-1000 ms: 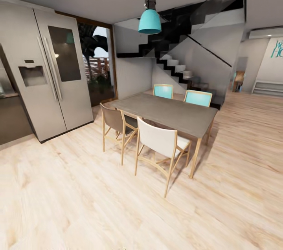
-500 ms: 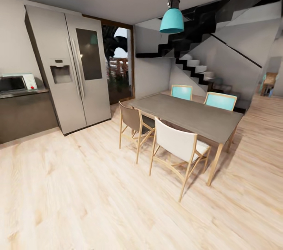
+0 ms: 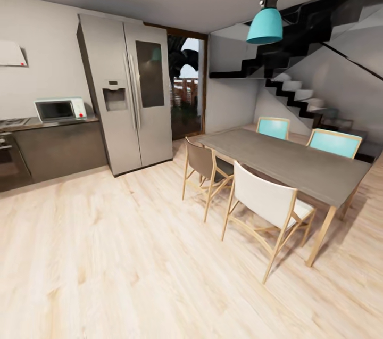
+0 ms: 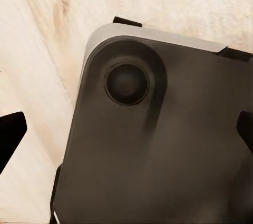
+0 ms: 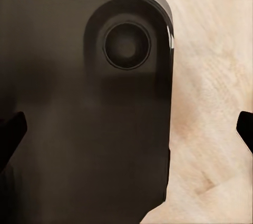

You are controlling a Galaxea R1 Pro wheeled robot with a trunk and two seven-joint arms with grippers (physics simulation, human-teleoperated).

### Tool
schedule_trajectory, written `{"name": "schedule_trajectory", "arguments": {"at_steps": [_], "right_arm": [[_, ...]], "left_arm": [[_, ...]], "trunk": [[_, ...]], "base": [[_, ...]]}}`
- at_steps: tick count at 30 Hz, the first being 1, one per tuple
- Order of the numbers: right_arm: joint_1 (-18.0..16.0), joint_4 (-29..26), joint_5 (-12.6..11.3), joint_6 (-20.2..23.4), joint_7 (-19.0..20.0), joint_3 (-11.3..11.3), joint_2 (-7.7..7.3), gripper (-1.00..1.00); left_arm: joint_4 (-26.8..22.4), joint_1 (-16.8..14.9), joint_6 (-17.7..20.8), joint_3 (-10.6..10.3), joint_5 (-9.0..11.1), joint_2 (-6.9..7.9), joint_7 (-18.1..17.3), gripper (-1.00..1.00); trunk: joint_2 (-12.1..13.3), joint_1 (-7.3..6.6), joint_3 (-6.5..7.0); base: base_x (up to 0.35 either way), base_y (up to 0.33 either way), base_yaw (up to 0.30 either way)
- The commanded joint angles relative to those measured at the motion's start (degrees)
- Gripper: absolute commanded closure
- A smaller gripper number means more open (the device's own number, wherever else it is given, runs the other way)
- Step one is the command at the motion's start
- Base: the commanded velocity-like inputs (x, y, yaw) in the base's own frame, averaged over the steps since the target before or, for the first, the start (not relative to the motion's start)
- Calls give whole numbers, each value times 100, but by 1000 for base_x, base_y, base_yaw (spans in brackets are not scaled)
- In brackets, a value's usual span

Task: In the kitchen, take the popcorn bag from the countertop, put it into the microwave, and heat it until the popcorn is cooked so the cooked popcorn ends up inside the bag.

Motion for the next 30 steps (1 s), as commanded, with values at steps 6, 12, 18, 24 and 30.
{"name": "schedule_trajectory", "arguments": {"at_steps": [6, 12, 18, 24, 30], "right_arm": [[-1, 6, -4, -27, -5, 3, -1, -100], [-1, 4, -6, -27, -5, 4, -1, -100], [-1, 5, -6, -27, -5, 4, -1, -100], [-1, 3, -6, -27, -5, 4, -1, -100], [-1, 3, -6, -27, -5, 4, -1, -100]], "left_arm": [[-2, 0, -9, 43, -2, -1, 0, -100], [0, 0, -12, 43, -4, -8, 0, -100], [1, 0, -17, 41, -6, -10, 0, -100], [4, 0, -17, 40, -6, -10, 0, -100], [1, 0, -9, 34, -10, -10, 0, -100]], "trunk": [[-2, 0, -4], [-2, 0, -4], [-2, 0, -4], [-2, 0, -4], [-2, 0, -4]], "base": [[0, 0, 299], [0, 0, 299], [0, 0, 299], [0, 0, 299], [0, 0, 299]]}}
